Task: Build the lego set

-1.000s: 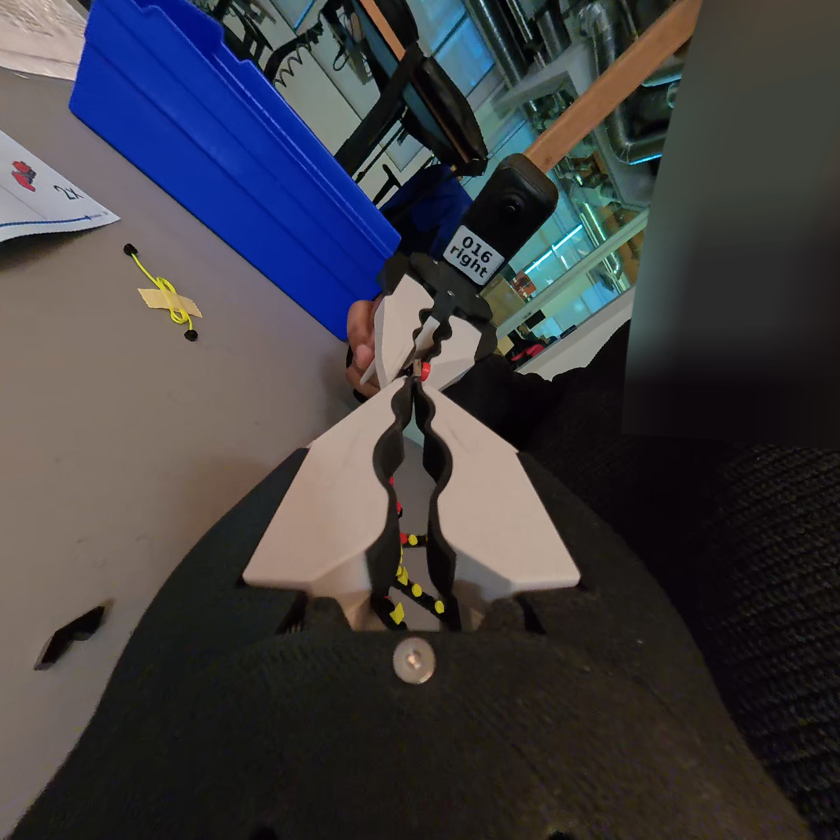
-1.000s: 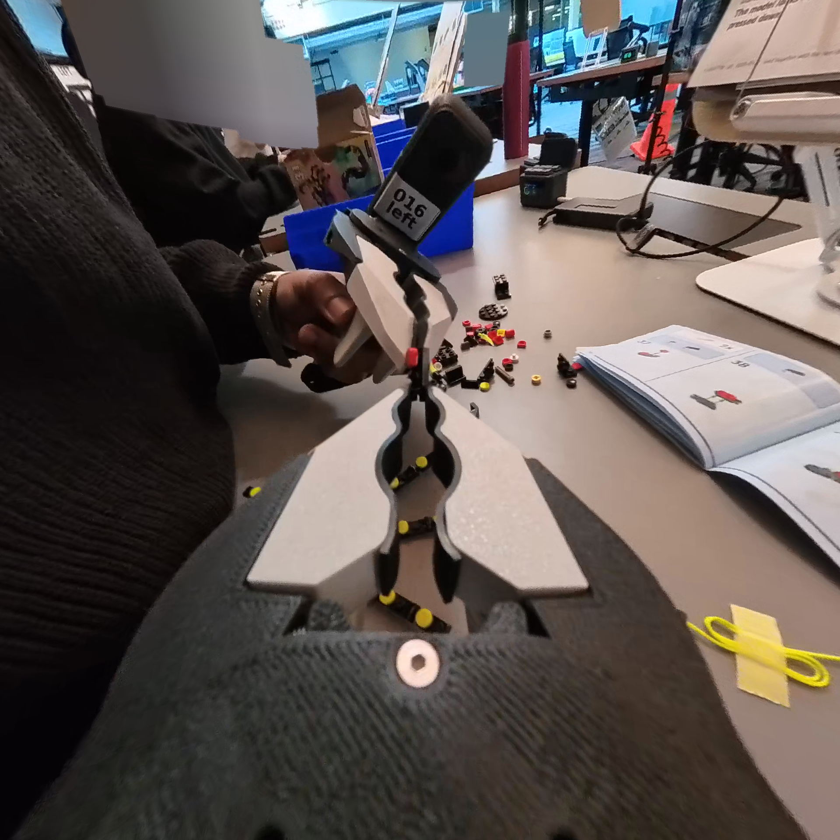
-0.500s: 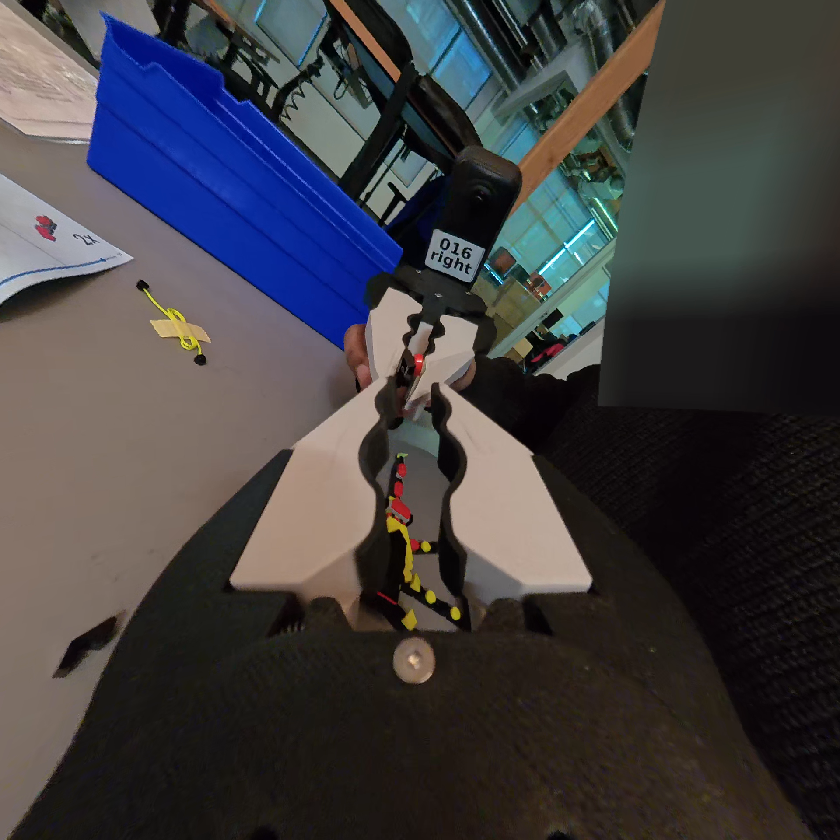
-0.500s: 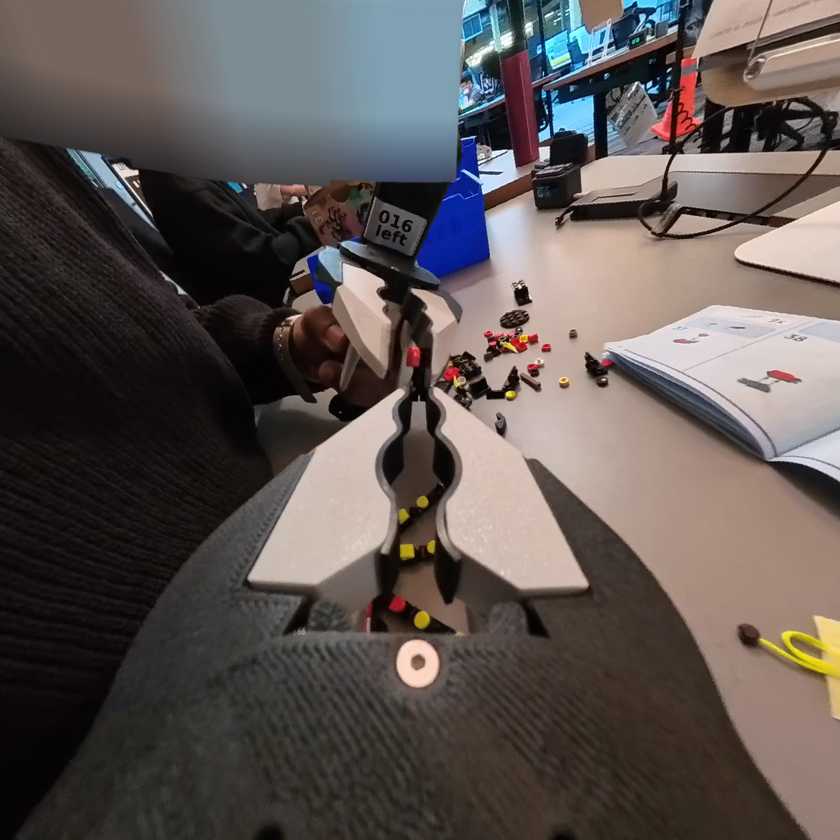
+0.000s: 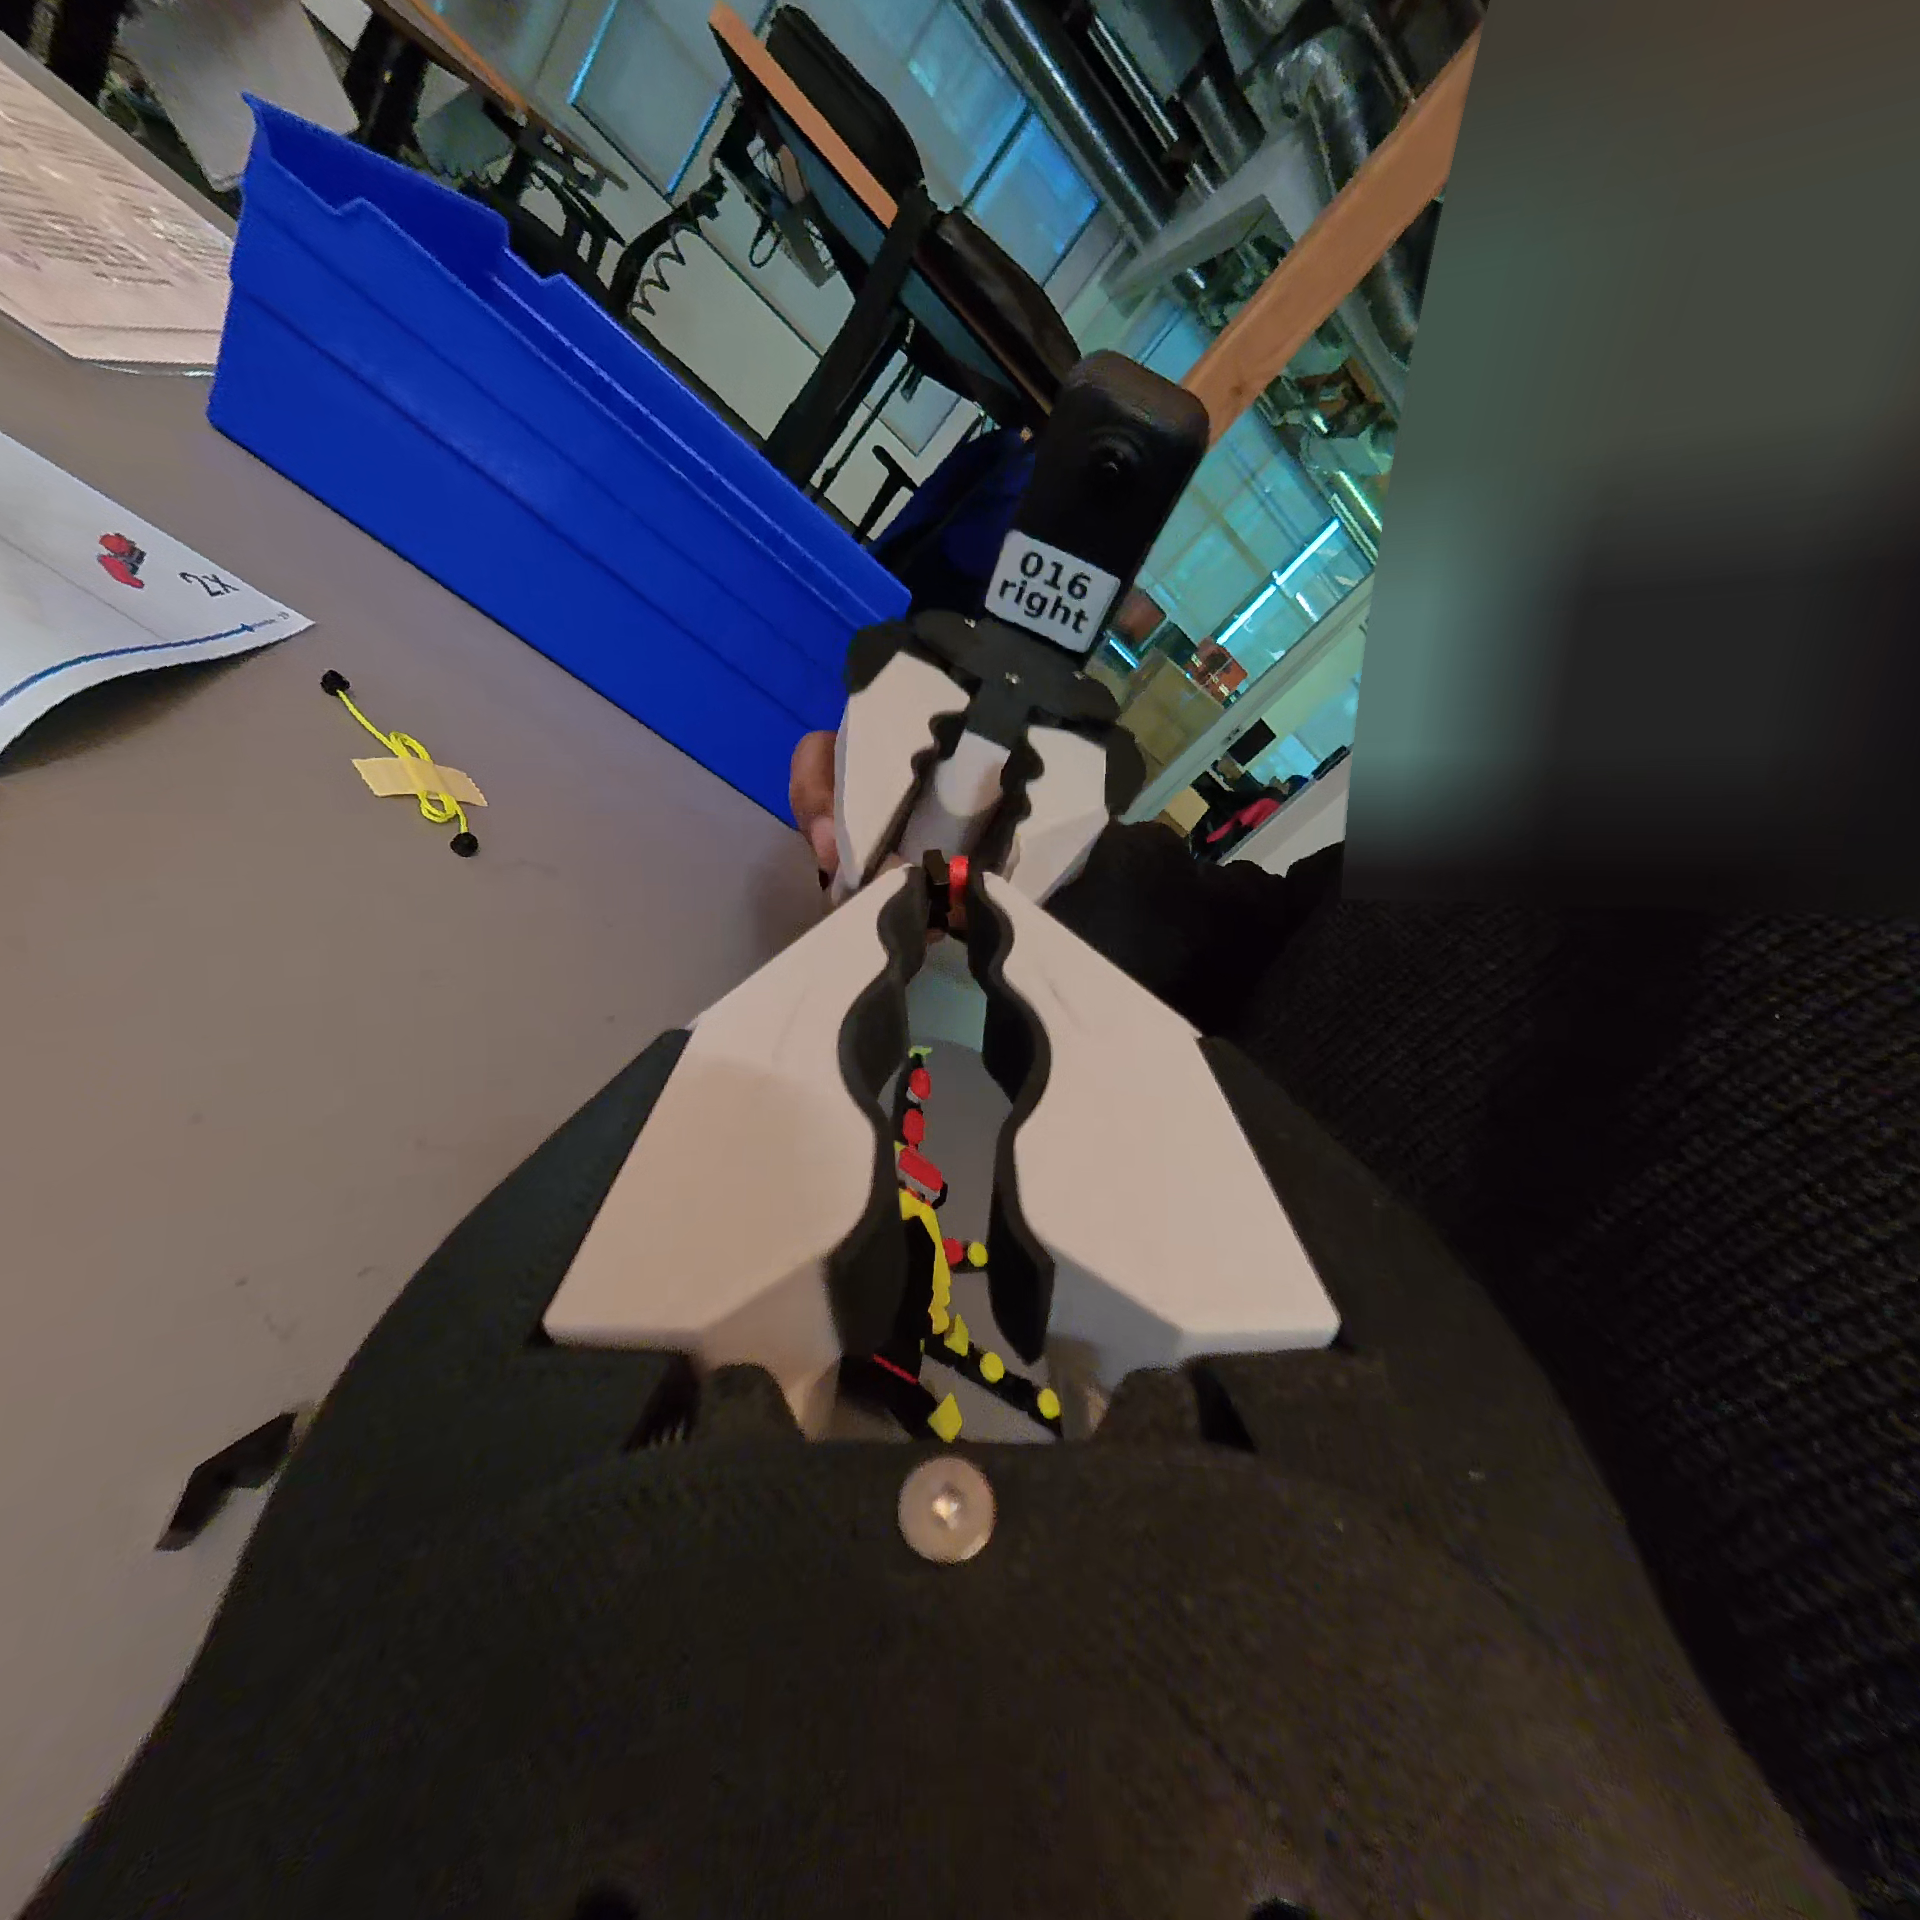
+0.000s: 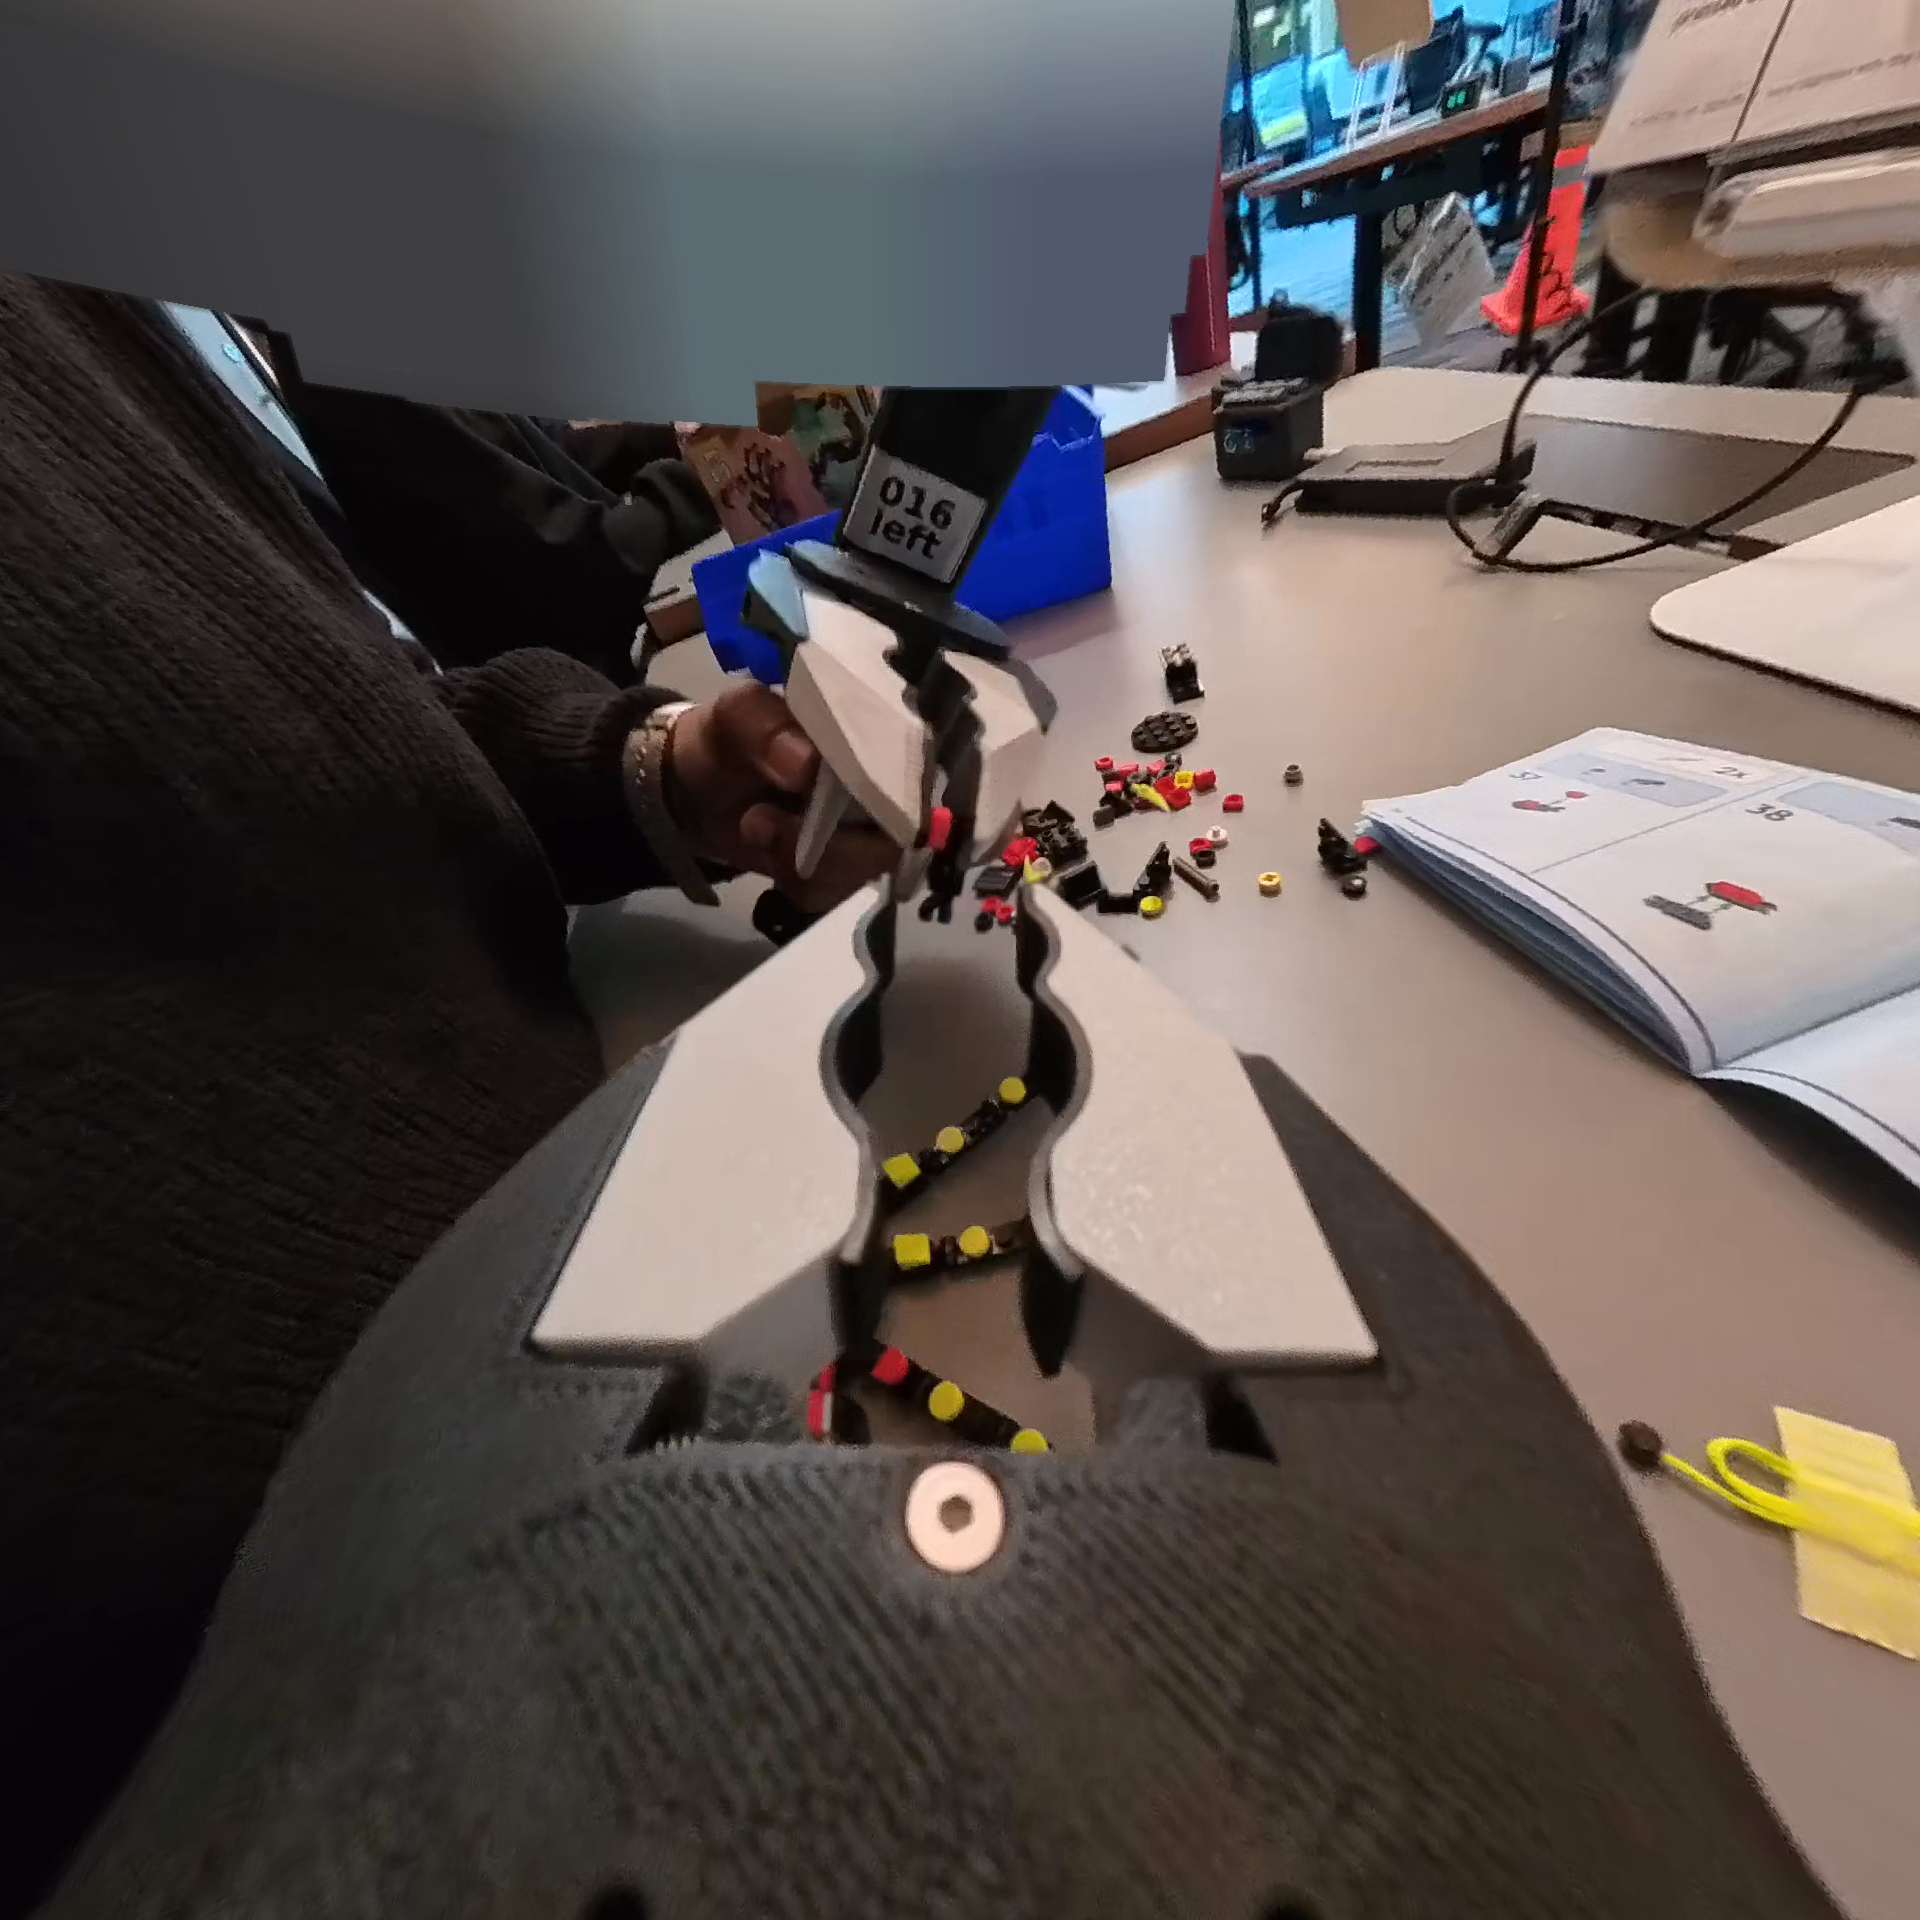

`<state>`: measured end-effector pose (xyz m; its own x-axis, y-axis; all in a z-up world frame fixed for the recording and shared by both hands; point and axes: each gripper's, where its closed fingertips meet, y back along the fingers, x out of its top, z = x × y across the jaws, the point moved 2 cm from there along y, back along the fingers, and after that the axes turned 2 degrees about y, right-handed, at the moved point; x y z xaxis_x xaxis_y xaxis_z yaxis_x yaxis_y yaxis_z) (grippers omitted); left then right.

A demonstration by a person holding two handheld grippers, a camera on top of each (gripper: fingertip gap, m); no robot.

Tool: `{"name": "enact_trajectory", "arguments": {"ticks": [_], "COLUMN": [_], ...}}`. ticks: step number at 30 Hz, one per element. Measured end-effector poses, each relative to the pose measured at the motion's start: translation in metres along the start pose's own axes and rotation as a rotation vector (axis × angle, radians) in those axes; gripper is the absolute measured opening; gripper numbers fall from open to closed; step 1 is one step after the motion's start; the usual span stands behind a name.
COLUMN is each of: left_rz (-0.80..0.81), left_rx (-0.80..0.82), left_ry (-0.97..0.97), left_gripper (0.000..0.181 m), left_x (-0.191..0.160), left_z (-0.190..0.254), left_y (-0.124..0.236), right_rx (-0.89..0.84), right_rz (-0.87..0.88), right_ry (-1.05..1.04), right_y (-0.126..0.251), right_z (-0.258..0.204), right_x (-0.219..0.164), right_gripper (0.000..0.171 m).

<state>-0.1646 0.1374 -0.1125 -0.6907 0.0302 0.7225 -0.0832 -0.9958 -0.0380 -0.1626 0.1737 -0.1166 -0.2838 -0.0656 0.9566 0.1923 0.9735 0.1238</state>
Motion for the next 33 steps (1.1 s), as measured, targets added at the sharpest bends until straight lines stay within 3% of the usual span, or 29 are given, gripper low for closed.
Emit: {"name": "enact_trajectory", "arguments": {"ticks": [1, 10, 33], "left_rz": [-0.011, -0.094, -0.145], "left_rx": [-0.005, -0.037, -0.065], "left_ry": [-0.006, -0.086, -0.07], "left_gripper": [0.005, 0.005, 0.004], "left_x": [-0.001, -0.011, -0.019], "left_z": [0.001, 0.011, 0.015], "left_y": [0.0, -0.005, -0.009], "right_rx": [0.007, 0.147, 0.211], "right_rz": [0.024, 0.059, -0.045], "right_ry": [-0.014, -0.113, -0.141], "right_y": [0.003, 0.004, 0.005], "right_z": [0.0, -0.013, -0.02], "right_x": [0.004, 0.006, -0.008], "right_gripper": [0.02, 0.007, 0.007]}}
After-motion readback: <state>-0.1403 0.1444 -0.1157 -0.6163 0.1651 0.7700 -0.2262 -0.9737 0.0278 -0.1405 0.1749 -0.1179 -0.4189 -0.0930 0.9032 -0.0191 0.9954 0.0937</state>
